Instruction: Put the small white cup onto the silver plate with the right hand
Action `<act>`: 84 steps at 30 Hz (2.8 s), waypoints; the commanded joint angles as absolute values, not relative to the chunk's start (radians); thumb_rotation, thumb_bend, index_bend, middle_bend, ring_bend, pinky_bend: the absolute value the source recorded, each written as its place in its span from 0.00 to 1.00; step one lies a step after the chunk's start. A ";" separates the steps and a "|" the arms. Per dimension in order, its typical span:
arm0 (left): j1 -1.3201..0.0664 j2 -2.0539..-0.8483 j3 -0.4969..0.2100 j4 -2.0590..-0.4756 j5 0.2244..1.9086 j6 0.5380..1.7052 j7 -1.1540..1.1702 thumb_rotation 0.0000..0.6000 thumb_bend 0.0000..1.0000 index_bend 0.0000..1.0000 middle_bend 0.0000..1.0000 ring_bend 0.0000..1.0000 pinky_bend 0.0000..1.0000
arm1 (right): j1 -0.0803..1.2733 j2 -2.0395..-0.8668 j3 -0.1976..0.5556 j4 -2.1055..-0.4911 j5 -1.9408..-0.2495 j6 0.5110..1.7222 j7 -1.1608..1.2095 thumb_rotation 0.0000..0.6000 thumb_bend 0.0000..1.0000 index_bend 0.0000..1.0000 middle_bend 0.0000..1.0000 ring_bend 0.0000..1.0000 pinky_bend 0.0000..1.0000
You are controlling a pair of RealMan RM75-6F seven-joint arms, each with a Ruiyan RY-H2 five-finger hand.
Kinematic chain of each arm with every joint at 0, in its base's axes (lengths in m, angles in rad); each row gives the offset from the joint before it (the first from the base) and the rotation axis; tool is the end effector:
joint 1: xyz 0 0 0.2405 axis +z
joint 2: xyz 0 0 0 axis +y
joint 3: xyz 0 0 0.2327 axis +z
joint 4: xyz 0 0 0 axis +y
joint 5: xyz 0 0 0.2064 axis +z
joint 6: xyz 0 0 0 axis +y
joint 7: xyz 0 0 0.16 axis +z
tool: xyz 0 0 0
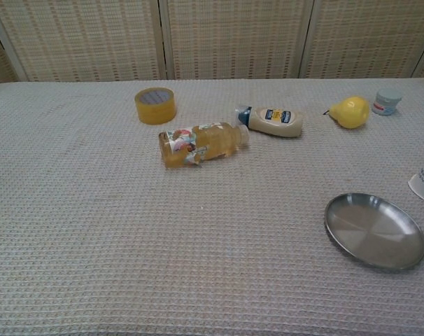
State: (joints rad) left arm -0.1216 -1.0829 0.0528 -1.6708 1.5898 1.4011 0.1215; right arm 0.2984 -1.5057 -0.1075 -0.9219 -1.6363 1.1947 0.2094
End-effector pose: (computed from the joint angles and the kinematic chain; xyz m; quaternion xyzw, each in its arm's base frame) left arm -0.2750 0.1799 0.1253 -0.6816 -0.3741 -0.3293 0.5357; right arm -0.3452 -0.2363 0.0342 0.7537 -0.3733 0.2760 0.4651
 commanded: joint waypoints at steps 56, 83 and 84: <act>-0.127 -1.082 0.057 -1.679 1.573 1.375 0.141 1.00 0.51 0.38 0.43 0.36 0.31 | 0.430 -1.363 0.063 -1.151 -1.463 1.112 -0.049 1.00 0.15 0.17 0.21 0.04 0.17; -0.129 -1.078 0.057 -1.687 1.562 1.367 0.144 1.00 0.51 0.38 0.43 0.37 0.31 | 0.389 -1.363 0.039 -1.149 -1.399 1.077 -0.089 1.00 0.15 0.18 0.21 0.04 0.27; -0.129 -1.078 0.057 -1.687 1.561 1.365 0.145 1.00 0.51 0.38 0.43 0.37 0.31 | 0.388 -1.363 0.039 -1.148 -1.392 1.073 -0.093 1.00 0.15 0.18 0.21 0.04 0.29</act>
